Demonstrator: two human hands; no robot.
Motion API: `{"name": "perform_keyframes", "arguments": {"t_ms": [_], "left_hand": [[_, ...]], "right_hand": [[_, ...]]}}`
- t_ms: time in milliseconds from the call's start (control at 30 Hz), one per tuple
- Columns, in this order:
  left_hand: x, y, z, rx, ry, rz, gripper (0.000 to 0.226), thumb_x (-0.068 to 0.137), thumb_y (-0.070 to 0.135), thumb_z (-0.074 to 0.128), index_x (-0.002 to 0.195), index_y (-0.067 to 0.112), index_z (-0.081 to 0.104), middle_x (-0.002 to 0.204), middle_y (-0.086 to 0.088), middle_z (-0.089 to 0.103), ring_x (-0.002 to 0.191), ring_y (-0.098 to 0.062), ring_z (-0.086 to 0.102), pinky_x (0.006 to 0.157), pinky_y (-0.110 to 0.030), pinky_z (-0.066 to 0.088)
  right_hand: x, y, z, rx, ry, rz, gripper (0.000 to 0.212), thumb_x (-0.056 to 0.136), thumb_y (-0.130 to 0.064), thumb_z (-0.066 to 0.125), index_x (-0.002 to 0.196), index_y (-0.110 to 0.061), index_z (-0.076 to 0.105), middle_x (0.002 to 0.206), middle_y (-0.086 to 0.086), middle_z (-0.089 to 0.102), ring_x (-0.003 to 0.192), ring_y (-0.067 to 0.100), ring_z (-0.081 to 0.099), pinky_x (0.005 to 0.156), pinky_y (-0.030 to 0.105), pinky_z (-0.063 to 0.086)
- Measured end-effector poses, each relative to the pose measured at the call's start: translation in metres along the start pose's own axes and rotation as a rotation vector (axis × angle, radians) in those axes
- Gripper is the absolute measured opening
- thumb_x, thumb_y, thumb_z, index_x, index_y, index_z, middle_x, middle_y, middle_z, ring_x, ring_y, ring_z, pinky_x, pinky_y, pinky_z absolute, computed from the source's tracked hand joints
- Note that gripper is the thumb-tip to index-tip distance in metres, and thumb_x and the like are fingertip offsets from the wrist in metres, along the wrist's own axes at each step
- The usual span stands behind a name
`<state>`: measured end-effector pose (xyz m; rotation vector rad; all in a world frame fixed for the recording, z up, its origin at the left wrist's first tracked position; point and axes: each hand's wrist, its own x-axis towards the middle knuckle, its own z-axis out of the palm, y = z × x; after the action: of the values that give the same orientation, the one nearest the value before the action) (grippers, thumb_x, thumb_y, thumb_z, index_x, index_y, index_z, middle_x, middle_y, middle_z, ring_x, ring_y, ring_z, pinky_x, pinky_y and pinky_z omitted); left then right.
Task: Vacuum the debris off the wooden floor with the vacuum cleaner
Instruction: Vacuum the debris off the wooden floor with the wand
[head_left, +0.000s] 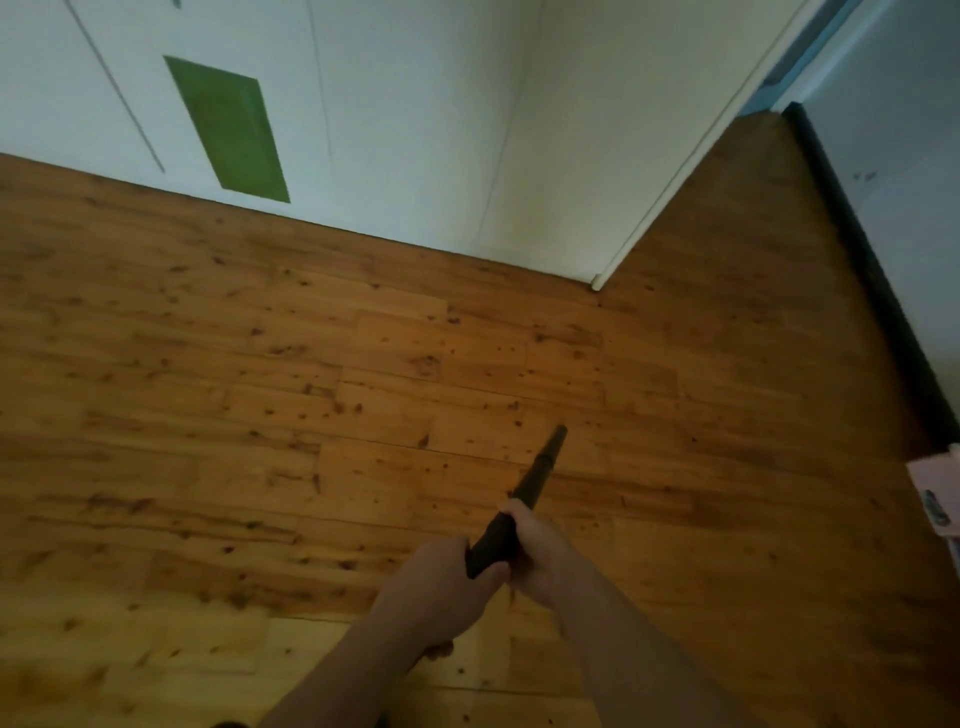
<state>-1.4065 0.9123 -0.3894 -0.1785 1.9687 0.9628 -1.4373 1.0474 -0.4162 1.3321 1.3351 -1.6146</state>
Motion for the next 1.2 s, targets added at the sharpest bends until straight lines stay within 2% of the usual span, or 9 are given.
{"name": "perform_keyframes", "arguments": {"t_ms": [100, 267, 367, 500, 667, 767, 900, 1000, 1200], "left_hand": [[0.005, -0.020, -0.033, -0.099, 0.032, -0.015, 0.029, 0.091, 0.055, 0.055, 0.092, 0.026, 0.050, 0.078, -0.001, 0.064, 0.043, -0.010, 0.057, 0.043, -0.024, 0.051], [0.006, -0.052, -0.074, -0.202, 0.104, -0.028, 0.026, 0.094, 0.055, 0.053, 0.095, 0.029, 0.047, 0.077, -0.003, 0.065, 0.041, -0.010, 0.058, 0.041, -0.025, 0.050], [0.004, -0.068, -0.092, -0.238, 0.117, -0.059, 0.024, 0.094, 0.056, 0.050, 0.090, 0.033, 0.044, 0.074, -0.001, 0.064, 0.038, -0.007, 0.057, 0.040, -0.021, 0.047], [-0.001, -0.089, -0.115, -0.345, 0.142, -0.106, 0.026, 0.094, 0.054, 0.051, 0.091, 0.029, 0.045, 0.071, -0.002, 0.063, 0.038, -0.008, 0.055, 0.040, -0.021, 0.047], [-0.006, -0.110, -0.143, -0.435, 0.205, -0.167, 0.026, 0.094, 0.054, 0.050, 0.094, 0.028, 0.046, 0.072, -0.002, 0.062, 0.040, -0.009, 0.055, 0.043, -0.020, 0.048], [-0.014, -0.119, -0.159, -0.454, 0.254, -0.204, 0.026, 0.095, 0.052, 0.050, 0.092, 0.026, 0.046, 0.073, -0.001, 0.062, 0.040, -0.009, 0.055, 0.042, -0.020, 0.048], [-0.032, -0.130, -0.180, -0.565, 0.248, -0.263, 0.024, 0.097, 0.046, 0.051, 0.093, 0.023, 0.046, 0.079, -0.003, 0.064, 0.043, -0.011, 0.059, 0.047, -0.023, 0.052], [-0.047, -0.140, -0.196, -0.640, 0.286, -0.272, 0.022, 0.099, 0.041, 0.051, 0.096, 0.020, 0.048, 0.074, -0.003, 0.061, 0.047, -0.013, 0.059, 0.050, -0.024, 0.053], [-0.071, -0.153, -0.204, -0.677, 0.398, -0.326, 0.026, 0.098, 0.039, 0.050, 0.093, 0.014, 0.046, 0.076, -0.005, 0.055, 0.044, -0.013, 0.054, 0.042, -0.021, 0.047]], "right_hand": [[0.004, -0.016, 0.047, -0.093, -0.029, -0.020, 0.029, 0.097, -0.029, 0.059, 0.113, -0.004, 0.055, 0.095, 0.013, 0.058, 0.081, 0.029, 0.059, 0.059, 0.038, 0.051], [0.012, -0.027, 0.108, -0.202, -0.104, -0.010, 0.028, 0.097, -0.030, 0.058, 0.110, -0.005, 0.055, 0.099, 0.012, 0.056, 0.087, 0.028, 0.057, 0.072, 0.040, 0.052], [0.015, -0.027, 0.137, -0.269, -0.095, -0.019, 0.029, 0.096, -0.031, 0.061, 0.111, -0.007, 0.057, 0.100, 0.012, 0.060, 0.086, 0.027, 0.061, 0.065, 0.037, 0.053], [0.020, -0.026, 0.177, -0.368, -0.111, -0.024, 0.027, 0.095, -0.030, 0.062, 0.113, -0.010, 0.056, 0.101, 0.011, 0.061, 0.084, 0.026, 0.063, 0.058, 0.034, 0.054], [0.023, -0.029, 0.228, -0.439, -0.121, -0.048, 0.019, 0.095, -0.027, 0.063, 0.106, -0.012, 0.057, 0.105, 0.013, 0.065, 0.091, 0.029, 0.066, 0.066, 0.040, 0.058], [0.021, -0.029, 0.254, -0.485, -0.136, -0.025, 0.021, 0.095, -0.028, 0.063, 0.104, -0.010, 0.059, 0.099, 0.013, 0.065, 0.086, 0.027, 0.067, 0.069, 0.039, 0.059], [0.014, -0.022, 0.286, -0.566, -0.211, -0.010, 0.019, 0.096, -0.028, 0.061, 0.101, -0.010, 0.058, 0.089, 0.011, 0.061, 0.073, 0.026, 0.063, 0.055, 0.033, 0.054], [0.010, -0.016, 0.311, -0.625, -0.262, -0.014, 0.017, 0.095, -0.027, 0.062, 0.103, -0.012, 0.058, 0.086, 0.010, 0.059, 0.068, 0.025, 0.061, 0.049, 0.029, 0.052], [0.001, -0.002, 0.342, -0.713, -0.327, 0.007, 0.022, 0.094, -0.027, 0.063, 0.104, -0.008, 0.059, 0.088, 0.011, 0.061, 0.072, 0.024, 0.063, 0.056, 0.031, 0.055]]}}
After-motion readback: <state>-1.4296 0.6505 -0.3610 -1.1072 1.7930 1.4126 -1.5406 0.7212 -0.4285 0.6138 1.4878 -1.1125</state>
